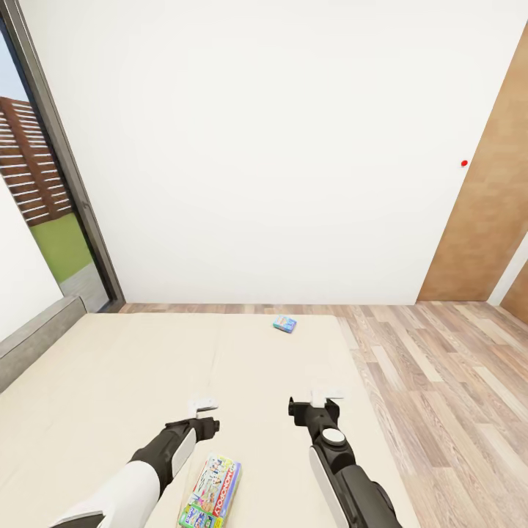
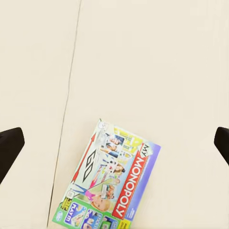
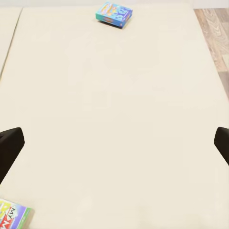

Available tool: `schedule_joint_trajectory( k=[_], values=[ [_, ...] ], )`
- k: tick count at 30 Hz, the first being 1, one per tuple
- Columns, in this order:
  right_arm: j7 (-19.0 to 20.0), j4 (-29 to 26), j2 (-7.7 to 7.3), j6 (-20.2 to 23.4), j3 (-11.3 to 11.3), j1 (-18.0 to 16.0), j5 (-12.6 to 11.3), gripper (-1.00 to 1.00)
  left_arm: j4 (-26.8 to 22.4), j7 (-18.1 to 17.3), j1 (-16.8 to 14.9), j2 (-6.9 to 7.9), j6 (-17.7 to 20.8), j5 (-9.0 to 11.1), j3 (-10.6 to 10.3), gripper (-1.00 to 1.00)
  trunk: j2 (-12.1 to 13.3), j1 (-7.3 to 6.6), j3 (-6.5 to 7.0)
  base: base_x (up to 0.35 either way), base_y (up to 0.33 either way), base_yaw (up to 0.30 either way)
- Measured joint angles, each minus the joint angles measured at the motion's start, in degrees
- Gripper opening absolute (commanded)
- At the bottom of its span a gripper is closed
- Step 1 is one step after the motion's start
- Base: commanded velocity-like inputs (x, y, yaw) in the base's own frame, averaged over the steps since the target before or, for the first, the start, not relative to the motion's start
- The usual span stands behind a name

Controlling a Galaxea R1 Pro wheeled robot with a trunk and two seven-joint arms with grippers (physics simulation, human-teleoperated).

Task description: Put all the toys in the child's room - the three board games (two on the bed and one on the table), the two jigsaw puzzles on the table, and the tennis ball on the table - inside the toy box on the table in the child's room.

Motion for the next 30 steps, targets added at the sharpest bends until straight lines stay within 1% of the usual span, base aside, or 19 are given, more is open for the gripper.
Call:
schedule_joint_trajectory(
  k=[18, 25, 30],
  values=[
    [-0.04, 0.18, 0.00, 0.35, -0.33, 0.00, -0.10, 1.00, -0.01, -0.45, 0.00, 0.46, -0.01, -0.10, -0.09, 1.00, 0.00, 0.00, 0.00, 0.000, 0.000, 0.000],
    [-0.09, 0.19, 0.00, 0.42, -0.33, 0.00, -0.08, 1.00, -0.02, -0.33, -0.03, 0.40, 0.01, -0.44, -0.55, 1.00, 0.00, 0.00, -0.24, 0.000, 0.000, 0.000],
    [-0.09, 0.32, 0.00, 0.49, -0.33, 0.00, -0.07, 1.00, -0.53, -0.25, -0.25, 0.60, 0.31, -0.53, -0.23, 1.00, 0.00, 0.00, -0.48, 0.000, 0.000, 0.000]
  ],
)
